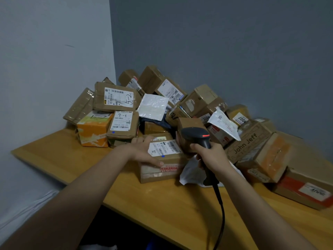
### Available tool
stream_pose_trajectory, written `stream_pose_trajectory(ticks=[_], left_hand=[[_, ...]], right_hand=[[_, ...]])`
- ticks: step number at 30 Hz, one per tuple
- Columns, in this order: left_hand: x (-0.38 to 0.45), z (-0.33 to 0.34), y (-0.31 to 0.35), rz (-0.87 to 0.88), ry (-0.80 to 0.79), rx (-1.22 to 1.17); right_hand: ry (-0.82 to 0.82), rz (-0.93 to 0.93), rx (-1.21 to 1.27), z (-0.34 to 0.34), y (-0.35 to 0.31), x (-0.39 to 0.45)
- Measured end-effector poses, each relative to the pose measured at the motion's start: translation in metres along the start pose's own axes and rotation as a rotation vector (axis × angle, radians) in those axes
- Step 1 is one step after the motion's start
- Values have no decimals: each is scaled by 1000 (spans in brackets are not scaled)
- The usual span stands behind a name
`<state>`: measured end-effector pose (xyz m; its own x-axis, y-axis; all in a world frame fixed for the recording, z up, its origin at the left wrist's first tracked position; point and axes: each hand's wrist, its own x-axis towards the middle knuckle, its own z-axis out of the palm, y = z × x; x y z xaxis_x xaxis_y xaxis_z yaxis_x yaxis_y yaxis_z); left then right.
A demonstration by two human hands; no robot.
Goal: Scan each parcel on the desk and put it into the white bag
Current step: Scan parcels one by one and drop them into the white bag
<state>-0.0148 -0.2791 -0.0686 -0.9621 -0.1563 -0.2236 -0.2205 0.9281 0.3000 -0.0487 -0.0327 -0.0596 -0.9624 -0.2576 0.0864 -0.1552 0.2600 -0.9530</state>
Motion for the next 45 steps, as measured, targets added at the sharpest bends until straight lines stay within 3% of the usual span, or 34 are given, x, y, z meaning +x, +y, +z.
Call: stream_pose_trajectory(ticks=[3, 8, 13, 16, 19, 21, 26, 29, 34, 38, 43, 45], left_hand=[[-15, 2, 3, -8, -16, -27], [-42, 13, 2, -132, 88, -58], [-65, 37, -5, -200, 379, -319], [-76, 42, -15, -246, 330, -351], [-86, 47, -23, -192, 194, -549], [-93, 49, -26, -217, 188, -629], [-103, 58, -34, -228, 113, -1081], [-105, 58, -33, -217, 146, -1243], [-105, 46, -33, -156, 189, -1356], [-102, 44, -32, -139, 160, -1263], [-97, 49, -37, -146, 307, -1289], [-96, 48, -41, -130, 336, -1286]], right_hand=[[-7, 9, 6, 1, 3, -4], [-75, 17, -15, 7, 4, -17], [-135, 46, 15, 27, 9, -29], [-151, 39, 8, 43, 9, -38], [-131, 26, 56, 61, 2, -47], [-120, 20, 78, 72, -2, -51], [-107, -29, 111, 82, -8, -61], [-92, -77, 120, 81, -11, -63], [-79, -101, 143, 77, -21, -56], [-111, -103, 130, 77, -24, -50], [-68, -146, 74, 67, -22, -63], [-128, -120, 91, 61, -23, -74]])
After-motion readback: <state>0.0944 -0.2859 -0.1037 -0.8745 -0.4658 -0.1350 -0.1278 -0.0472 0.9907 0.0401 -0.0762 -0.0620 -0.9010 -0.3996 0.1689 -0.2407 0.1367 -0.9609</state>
